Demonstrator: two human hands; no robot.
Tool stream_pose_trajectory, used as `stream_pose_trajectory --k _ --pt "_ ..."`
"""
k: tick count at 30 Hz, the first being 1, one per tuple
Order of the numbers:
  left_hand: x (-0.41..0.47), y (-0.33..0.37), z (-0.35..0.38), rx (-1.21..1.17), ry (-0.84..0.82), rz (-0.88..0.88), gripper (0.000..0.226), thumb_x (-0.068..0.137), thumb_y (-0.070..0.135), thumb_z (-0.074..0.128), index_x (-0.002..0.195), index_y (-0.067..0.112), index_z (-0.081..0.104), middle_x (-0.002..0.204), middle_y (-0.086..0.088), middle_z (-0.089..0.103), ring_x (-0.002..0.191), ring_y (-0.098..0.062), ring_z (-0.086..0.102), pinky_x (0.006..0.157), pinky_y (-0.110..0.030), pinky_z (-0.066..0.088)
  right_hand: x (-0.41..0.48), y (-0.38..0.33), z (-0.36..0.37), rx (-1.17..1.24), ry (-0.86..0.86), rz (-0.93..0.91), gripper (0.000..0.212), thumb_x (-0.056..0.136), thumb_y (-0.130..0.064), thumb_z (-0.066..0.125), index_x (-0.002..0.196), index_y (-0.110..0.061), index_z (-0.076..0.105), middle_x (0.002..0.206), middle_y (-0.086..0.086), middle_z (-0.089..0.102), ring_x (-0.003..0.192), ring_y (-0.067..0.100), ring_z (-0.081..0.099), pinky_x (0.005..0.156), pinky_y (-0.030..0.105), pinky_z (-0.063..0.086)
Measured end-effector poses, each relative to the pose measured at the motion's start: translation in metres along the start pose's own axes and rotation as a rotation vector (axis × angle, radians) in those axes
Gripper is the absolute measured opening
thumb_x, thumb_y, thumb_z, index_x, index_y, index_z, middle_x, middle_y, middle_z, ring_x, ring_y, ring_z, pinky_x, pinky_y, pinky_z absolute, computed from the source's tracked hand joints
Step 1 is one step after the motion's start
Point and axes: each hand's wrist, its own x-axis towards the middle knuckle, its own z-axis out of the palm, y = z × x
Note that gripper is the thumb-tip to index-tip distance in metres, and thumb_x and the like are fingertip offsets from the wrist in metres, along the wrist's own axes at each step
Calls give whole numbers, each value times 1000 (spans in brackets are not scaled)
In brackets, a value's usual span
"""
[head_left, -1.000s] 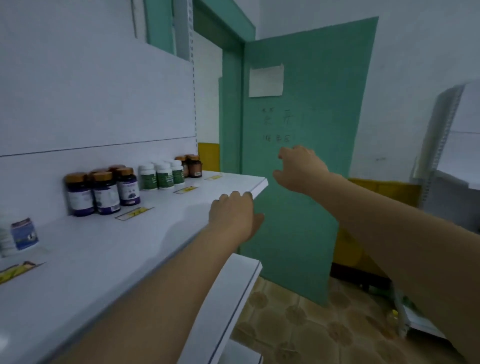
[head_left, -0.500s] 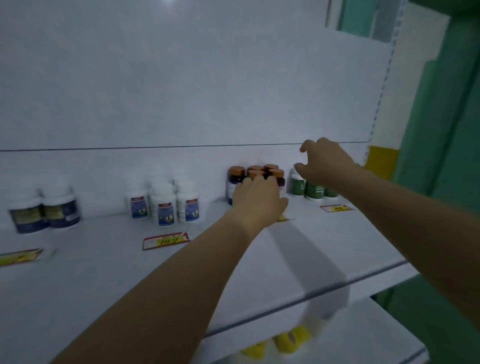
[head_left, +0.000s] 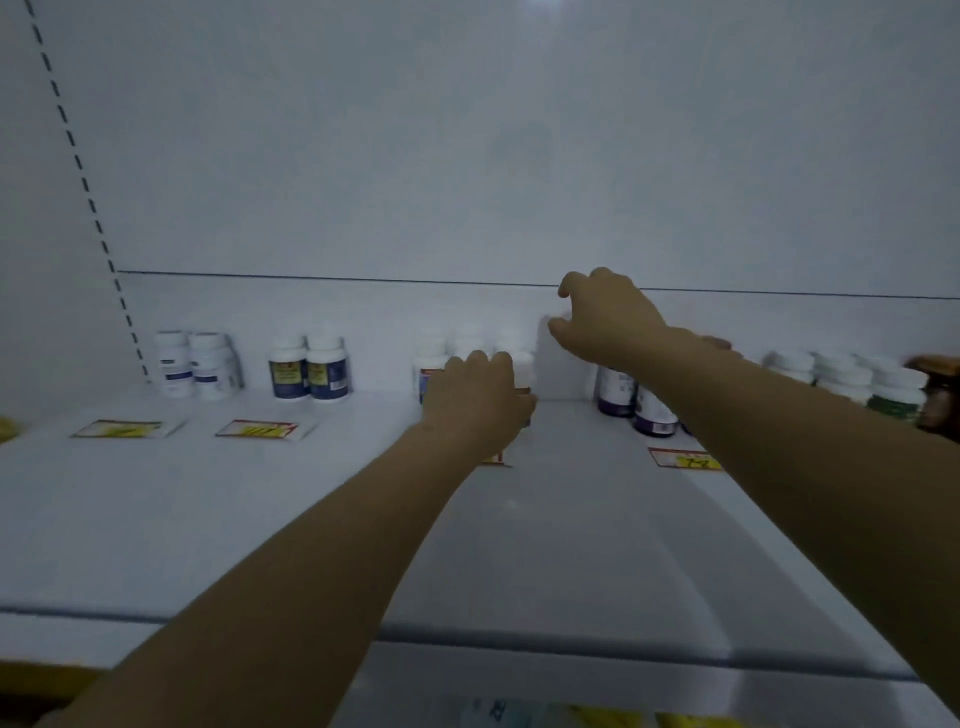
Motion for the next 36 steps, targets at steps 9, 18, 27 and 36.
stream_pose_trajectory --k 9,18,27,36 --pt "-10 -76 5 59 17 -63 45 94 49 44 120 13 51 115 -9 56 104 -26 54 82 -34 42 16 -60 27 47 -28 -26 42 95 -30 48 131 -8 46 129 16 45 119 33 44 90 39 43" --pt "-10 -105 27 86 -68 -47 57 94 56 37 128 12 46 126 -10 52 114 -28 49 89 -37 42 11 -76 40 -23 -55 9 42 96 -29 47 133 -7 45 132 17 44 120 34 43 93 40 41" --pt "-7 -124 57 93 -348 -25 63 99 51 14 150 14 16 159 -10 9 145 -30 11 117 -46 13 20 -76 58 -194 -146 -53 47 100 -43 37 135 -12 43 133 14 46 122 33 43 100 43 33" --pt "-10 -123 57 56 -417 -65 66 97 55 8 152 18 0 160 -4 -5 147 -25 -3 118 -43 0 17 -82 75 -266 -133 -58 40 101 -37 37 130 -11 42 127 15 50 121 34 43 109 46 22"
